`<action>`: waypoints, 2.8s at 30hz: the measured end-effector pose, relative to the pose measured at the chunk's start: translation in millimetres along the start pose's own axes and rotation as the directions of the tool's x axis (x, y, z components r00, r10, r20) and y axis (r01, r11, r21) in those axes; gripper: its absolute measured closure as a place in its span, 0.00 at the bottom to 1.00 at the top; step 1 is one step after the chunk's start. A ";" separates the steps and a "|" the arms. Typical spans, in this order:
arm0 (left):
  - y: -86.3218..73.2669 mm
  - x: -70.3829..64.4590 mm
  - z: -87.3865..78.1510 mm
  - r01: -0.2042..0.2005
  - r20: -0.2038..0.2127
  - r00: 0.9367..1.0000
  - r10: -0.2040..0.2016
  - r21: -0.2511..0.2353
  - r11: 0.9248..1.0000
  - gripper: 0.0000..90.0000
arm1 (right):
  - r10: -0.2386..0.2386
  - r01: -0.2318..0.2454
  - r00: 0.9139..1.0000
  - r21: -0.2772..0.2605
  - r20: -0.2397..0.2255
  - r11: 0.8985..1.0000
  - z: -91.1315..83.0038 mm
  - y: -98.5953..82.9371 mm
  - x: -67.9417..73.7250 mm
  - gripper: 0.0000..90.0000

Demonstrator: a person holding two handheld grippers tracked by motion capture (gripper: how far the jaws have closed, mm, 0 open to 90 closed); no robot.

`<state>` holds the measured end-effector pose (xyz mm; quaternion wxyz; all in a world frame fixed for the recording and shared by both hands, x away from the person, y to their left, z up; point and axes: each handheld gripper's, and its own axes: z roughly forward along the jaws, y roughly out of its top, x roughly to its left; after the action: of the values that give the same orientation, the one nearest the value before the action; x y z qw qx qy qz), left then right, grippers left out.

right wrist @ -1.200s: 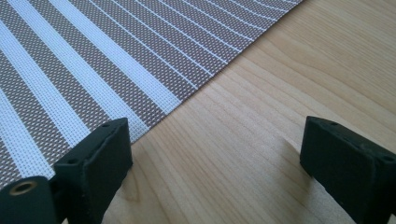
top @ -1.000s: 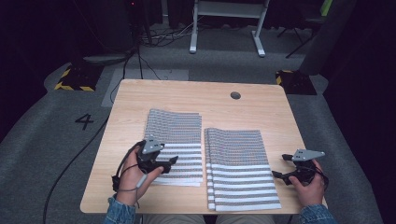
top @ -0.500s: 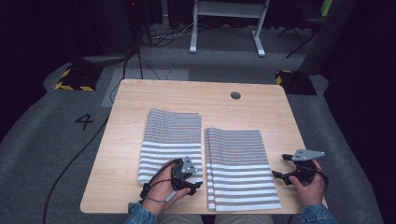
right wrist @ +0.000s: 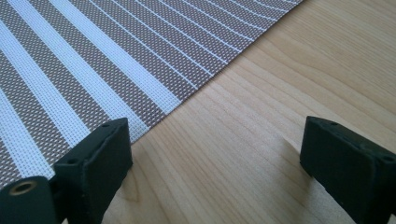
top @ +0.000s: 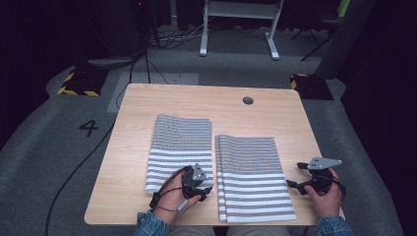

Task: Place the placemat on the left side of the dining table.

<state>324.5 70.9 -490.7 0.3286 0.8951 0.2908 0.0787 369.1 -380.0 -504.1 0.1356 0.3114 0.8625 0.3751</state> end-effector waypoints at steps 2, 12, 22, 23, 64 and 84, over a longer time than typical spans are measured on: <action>0.2 0.0 0.5 -0.006 -0.011 1.000 0.006 -0.005 1.000 0.48 | 0.000 0.000 1.000 0.000 0.001 1.000 0.0 0.0 0.1 0.10; -2.8 12.7 -2.0 0.069 0.003 0.998 -0.069 -0.042 0.997 0.70 | 0.003 -0.003 1.000 -0.004 0.002 1.000 0.2 -0.4 0.4 0.10; 7.6 17.5 -38.2 0.080 -0.090 0.991 -0.102 -0.219 0.972 0.95 | 0.004 -0.004 1.000 -0.004 0.001 1.000 0.2 -0.3 0.5 0.10; 8.6 18.0 -46.1 0.071 -0.103 0.990 -0.101 -0.256 0.964 0.95 | 0.003 -0.003 1.000 -0.004 0.002 1.000 0.2 -0.3 0.4 0.10; -108.4 87.4 -210.9 0.259 -0.524 0.563 -0.639 -0.623 0.738 0.71 | 0.004 -0.004 1.000 0.000 0.002 1.000 -0.1 -0.1 0.1 0.10; -43.0 67.1 -133.1 0.289 -0.322 0.837 -0.443 -0.426 0.857 0.38 | 0.003 -0.003 1.000 0.000 0.003 1.000 -0.2 -0.1 0.2 0.10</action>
<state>315.0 207.8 -418.6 0.4277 0.7086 0.5021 0.2508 368.8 -380.0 -504.1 0.1364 0.3134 0.8618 0.3748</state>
